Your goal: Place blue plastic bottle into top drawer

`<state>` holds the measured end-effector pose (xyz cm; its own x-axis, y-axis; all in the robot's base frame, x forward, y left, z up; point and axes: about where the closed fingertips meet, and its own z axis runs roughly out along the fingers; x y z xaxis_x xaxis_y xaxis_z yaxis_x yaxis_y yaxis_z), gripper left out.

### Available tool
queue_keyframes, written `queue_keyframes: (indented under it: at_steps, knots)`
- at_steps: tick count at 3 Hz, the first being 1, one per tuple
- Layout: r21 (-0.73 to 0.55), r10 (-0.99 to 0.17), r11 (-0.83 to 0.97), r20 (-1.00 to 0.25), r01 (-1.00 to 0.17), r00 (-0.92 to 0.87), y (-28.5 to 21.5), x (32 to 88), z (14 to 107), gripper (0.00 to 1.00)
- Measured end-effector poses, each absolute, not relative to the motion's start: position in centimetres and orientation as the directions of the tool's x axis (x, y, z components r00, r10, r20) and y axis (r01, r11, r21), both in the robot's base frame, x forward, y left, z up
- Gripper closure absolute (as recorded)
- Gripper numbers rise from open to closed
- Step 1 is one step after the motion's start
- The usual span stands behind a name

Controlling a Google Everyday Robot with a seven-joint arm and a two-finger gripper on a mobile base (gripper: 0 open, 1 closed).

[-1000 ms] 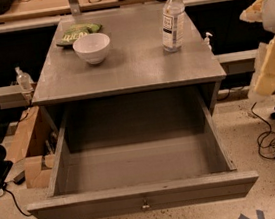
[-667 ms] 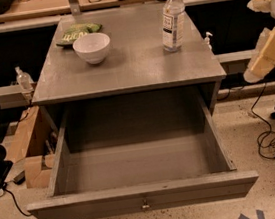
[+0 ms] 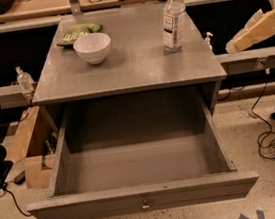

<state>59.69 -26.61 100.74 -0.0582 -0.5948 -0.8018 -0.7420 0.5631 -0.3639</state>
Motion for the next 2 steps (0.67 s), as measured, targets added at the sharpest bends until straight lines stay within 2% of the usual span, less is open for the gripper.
queue_keyframes:
  at_steps: [2]
  knots:
    - [-0.343, -0.574, 0.566, -0.817, -0.75, -0.059, -25.6, 60.8, 100.2, 0.0]
